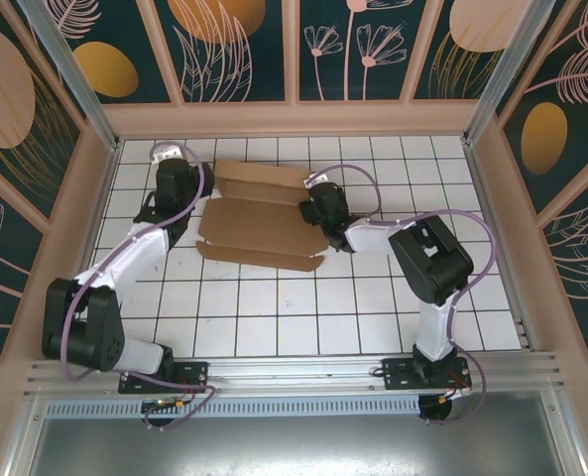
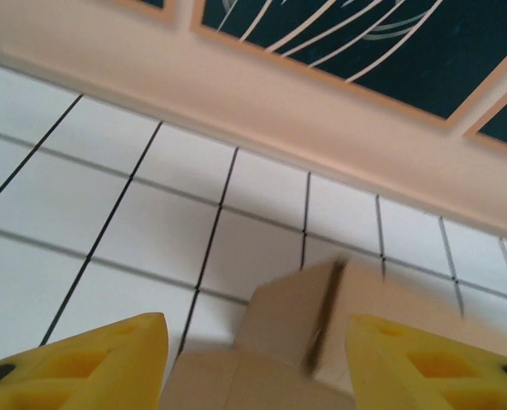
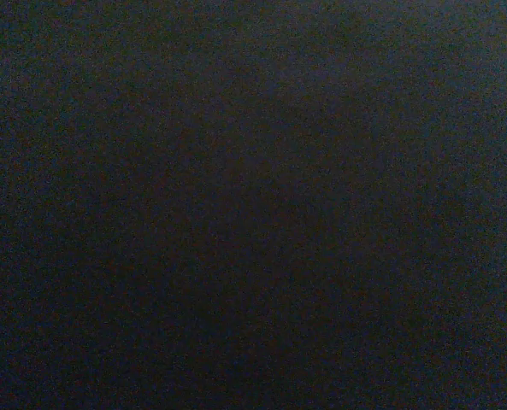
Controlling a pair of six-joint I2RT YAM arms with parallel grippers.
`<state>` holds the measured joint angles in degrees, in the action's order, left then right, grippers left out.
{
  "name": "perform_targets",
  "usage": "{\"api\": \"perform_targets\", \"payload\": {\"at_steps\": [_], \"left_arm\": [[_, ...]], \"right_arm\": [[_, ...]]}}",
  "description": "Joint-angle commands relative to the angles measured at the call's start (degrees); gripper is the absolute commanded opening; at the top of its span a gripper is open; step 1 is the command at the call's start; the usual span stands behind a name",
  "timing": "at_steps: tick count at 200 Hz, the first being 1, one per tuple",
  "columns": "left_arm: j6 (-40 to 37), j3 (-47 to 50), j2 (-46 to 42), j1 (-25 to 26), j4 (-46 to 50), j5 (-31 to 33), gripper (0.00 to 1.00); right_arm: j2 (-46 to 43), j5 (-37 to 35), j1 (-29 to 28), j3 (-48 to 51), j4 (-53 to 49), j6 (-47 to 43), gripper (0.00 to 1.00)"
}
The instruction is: Fold the paper box
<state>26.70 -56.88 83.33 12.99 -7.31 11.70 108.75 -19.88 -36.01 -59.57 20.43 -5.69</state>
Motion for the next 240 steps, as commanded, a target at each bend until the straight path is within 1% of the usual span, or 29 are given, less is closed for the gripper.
{"api": "perform_targets", "payload": {"at_steps": [1,14,29,63,83,96,110,117,122,133,152,161,164,177,188,207,225,240], "left_arm": [[-1.7,-5.9,3.5,-1.1,0.0,-2.9,0.58],[-2.0,-9.2,6.4,-1.7,1.2,-5.3,0.59],[-2.0,-11.8,9.0,-2.2,2.2,-7.1,0.59],[-1.5,-11.7,10.3,-2.8,-0.3,-11.1,0.59],[-2.0,-12.2,10.4,-2.8,-1.0,-11.6,0.59],[-2.3,-13.3,10.8,-3.2,-0.9,-12.0,0.59],[-1.8,-14.7,11.5,-3.8,0.1,-12.0,0.60],[-1.5,-15.1,11.7,-4.1,0.3,-11.9,0.60],[-1.2,-15.3,11.9,-4.4,0.3,-11.8,0.60],[-0.2,-15.5,12.4,-5.1,-0.2,-11.9,0.61],[0.8,-16.0,14.0,-5.9,-1.9,-15.5,0.62],[0.6,-16.8,14.5,-6.0,-2.0,-16.7,0.62],[0.5,-17.0,16.2,-6.0,-2.1,-17.5,0.62],[0.2,-18.3,18.3,-5.9,-2.0,-20.0,0.62],[0.2,-18.5,19.6,-6.0,-2.2,-21.1,0.62],[-0.1,-18.9,21.5,-6.0,-2.6,-22.7,0.59],[0.0,-19.1,22.9,-6.0,-2.0,-22.4,0.56],[-0.1,-18.1,23.3,-6.0,-2.4,-20.9,0.55]], "right_arm": [[-4.6,8.8,1.3,2.2,1.9,0.3,0.76],[-5.1,10.8,2.1,1.7,0.5,1.0,0.76],[-4.4,11.0,3.0,-0.5,-2.5,1.6,0.76],[-3.2,12.2,3.9,-3.5,-6.5,0.5,0.78],[-5.5,17.0,4.0,-1.9,-4.9,0.0,0.81],[-7.2,18.8,4.1,-1.5,-5.0,-0.6,0.83],[-9.3,22.4,4.4,-1.3,-5.9,-1.2,0.84],[-10.6,24.9,4.4,-1.3,-6.3,-0.4,0.84],[-11.7,27.4,6.5,-1.0,-6.3,0.7,0.84],[-14.2,35.6,9.1,0.1,-5.5,4.4,0.84],[-17.7,49.0,12.8,2.1,-2.2,11.3,0.83],[-18.5,52.2,13.6,2.0,-2.5,12.8,0.82],[-18.7,52.2,13.5,1.9,-2.9,13.1,0.81],[-18.9,49.7,13.6,0.2,-5.4,14.3,0.77],[-17.9,44.1,13.6,-3.3,-10.0,15.2,0.70],[-14.4,36.7,13.7,-9.6,-17.6,15.4,0.61],[-10.9,33.6,13.7,-13.9,-21.7,15.5,0.59],[-8.8,33.7,13.7,-15.4,-22.6,15.8,0.59]]}}
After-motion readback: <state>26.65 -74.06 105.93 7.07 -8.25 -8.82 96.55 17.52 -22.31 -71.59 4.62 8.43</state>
